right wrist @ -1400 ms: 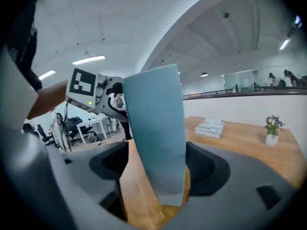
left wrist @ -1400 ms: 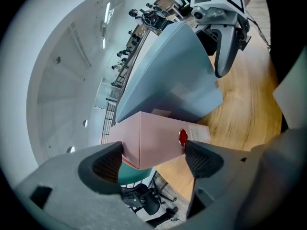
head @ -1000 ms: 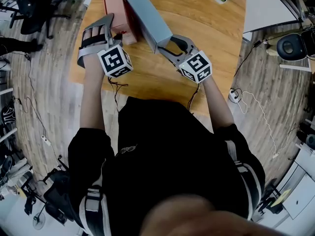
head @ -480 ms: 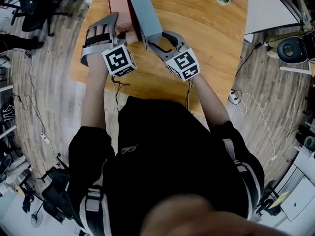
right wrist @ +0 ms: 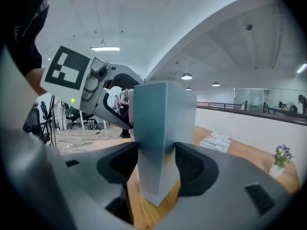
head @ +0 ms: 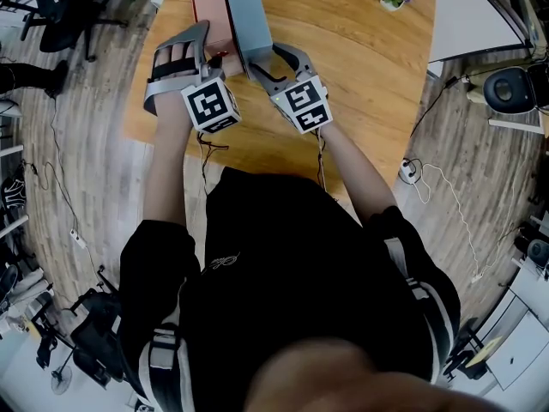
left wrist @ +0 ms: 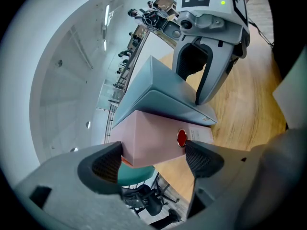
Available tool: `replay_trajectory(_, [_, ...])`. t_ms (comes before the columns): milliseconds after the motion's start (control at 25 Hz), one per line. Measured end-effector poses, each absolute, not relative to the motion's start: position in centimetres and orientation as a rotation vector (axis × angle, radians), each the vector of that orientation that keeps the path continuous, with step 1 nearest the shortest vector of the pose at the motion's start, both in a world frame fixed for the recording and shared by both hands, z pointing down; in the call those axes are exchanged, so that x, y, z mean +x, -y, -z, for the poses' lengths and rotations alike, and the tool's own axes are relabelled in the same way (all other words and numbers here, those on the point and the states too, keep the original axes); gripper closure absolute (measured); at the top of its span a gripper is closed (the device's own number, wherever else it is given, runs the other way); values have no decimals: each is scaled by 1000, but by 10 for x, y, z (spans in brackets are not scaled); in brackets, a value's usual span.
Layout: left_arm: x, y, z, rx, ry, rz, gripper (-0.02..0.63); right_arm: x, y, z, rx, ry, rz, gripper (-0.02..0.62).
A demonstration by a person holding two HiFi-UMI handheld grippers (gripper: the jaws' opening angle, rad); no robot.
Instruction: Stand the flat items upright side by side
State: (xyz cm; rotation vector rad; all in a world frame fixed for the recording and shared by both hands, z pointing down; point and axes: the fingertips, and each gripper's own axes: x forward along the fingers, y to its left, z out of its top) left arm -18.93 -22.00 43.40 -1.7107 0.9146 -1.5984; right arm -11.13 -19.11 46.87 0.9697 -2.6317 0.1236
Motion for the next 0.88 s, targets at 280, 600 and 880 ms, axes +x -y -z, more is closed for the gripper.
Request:
replay_trajectory(280, [-189,221,-434,-1711,-916,1595,175,-119,204,-466,993,2632,-137,345])
replay_trajectory(600, [-190,220,-436,-1709,-921,1598,172,-121,218,-469,1012,2627,-128,344])
replay_trajectory(880, [-191,220,-434,-1717,-934,1584,166,-117,218,-469,1043,2624,-162,341])
